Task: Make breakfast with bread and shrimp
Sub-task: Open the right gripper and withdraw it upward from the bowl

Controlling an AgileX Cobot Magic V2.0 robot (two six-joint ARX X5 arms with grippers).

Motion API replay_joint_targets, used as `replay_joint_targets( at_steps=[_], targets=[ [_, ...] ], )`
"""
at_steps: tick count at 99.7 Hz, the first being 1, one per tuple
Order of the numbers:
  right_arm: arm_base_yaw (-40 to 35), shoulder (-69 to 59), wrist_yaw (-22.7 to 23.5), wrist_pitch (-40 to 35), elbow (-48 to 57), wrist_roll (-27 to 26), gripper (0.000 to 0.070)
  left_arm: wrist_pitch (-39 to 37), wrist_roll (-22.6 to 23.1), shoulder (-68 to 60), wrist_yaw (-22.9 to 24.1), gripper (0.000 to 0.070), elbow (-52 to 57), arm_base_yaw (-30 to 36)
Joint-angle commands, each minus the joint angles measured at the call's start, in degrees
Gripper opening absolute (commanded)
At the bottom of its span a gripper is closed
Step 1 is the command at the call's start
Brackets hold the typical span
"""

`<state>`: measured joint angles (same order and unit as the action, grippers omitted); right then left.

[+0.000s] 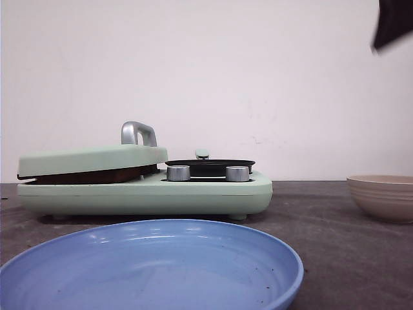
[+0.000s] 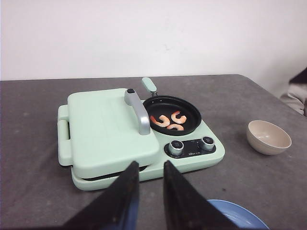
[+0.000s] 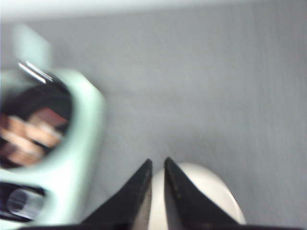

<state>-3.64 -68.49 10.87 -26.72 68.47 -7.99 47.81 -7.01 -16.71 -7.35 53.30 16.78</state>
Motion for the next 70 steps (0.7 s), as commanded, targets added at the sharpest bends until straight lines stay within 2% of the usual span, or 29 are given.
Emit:
replay_joint_targets(
  at_steps=[1, 11, 18, 30, 43, 70],
  targets=[
    [-1.73, 7.34, -0.61, 8.92, -5.25, -0.26, 0.0012, -0.52, -0.15, -0.2, 0.28, 0.001, 0.63, 0.22],
    [-4.39, 18.49, -0.61, 20.41, -15.54, 0.42, 0.0012, -0.48, -0.15, -0.2, 0.26, 0.001, 0.63, 0.22],
    [-4.83, 24.24, -0.61, 22.95, -20.68, 0.28, 0.0012, -0.13, -0.17, -0.2, 0.26, 0.001, 0.63, 0.22],
    [-4.57, 30.4, -1.95, 21.24, -25.42, 0.61, 0.0012, 0.87, -0.13, -0.2, 0.26, 0.0015, 0.63, 0.22],
    [-4.44, 33.44, -2.01, 16.52, -25.86, 0.85, 0.0012, 0.44, -0.13, -0.2, 0.24, 0.0017, 0.63, 0.22],
    [-4.48, 36.7, -1.92, 18.32, -25.86, 0.92, 0.0012, 0.44, -0.13, -0.2, 0.24, 0.0017, 0.63, 0.22]
  ],
)
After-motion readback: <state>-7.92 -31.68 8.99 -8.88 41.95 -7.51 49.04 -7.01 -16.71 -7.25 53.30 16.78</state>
